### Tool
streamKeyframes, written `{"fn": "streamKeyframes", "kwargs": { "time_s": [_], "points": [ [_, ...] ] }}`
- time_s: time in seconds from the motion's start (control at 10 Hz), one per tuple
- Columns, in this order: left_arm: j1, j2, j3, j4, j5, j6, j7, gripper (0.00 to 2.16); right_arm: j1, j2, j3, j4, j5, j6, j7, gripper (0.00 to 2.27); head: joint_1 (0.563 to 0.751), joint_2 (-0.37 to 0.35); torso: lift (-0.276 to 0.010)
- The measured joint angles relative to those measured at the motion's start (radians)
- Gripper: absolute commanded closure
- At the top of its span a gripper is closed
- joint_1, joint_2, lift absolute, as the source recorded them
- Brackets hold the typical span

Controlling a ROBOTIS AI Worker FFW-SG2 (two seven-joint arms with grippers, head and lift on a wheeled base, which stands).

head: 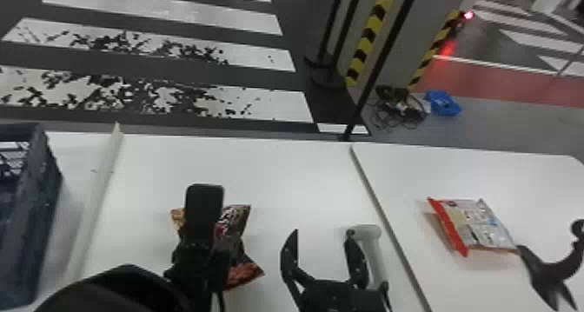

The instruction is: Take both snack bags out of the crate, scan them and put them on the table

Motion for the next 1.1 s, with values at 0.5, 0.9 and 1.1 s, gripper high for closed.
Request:
{"fn": "streamKeyframes", "kwargs": {
  "time_s": [0.5,0.9,1.1],
  "points": [
    [0.065,0.035,0.073,-0.146,-0.071,-0.111,-0.078,0.01,0.005,0.001,0.006,-0.003,0.001,-0.005,0.001,0.05,0.695,-0.243,-0.092],
    [0.145,0.142,0.23,-0.278,-0.134,-0.217,-0.182,0.03,-0.003,-0.001,0.03,-0.005,0.002,0.0,0.007,0.05,0.695,-0.105,-0.092],
    [0.205,0.21,0.28,-0.298,-0.197,-0.365,-0.231,0.03,-0.005,-0.004,0.032,-0.019,0.002,0.019,0.021,0.06,0.695,-0.04,-0.092]
  ]
}}
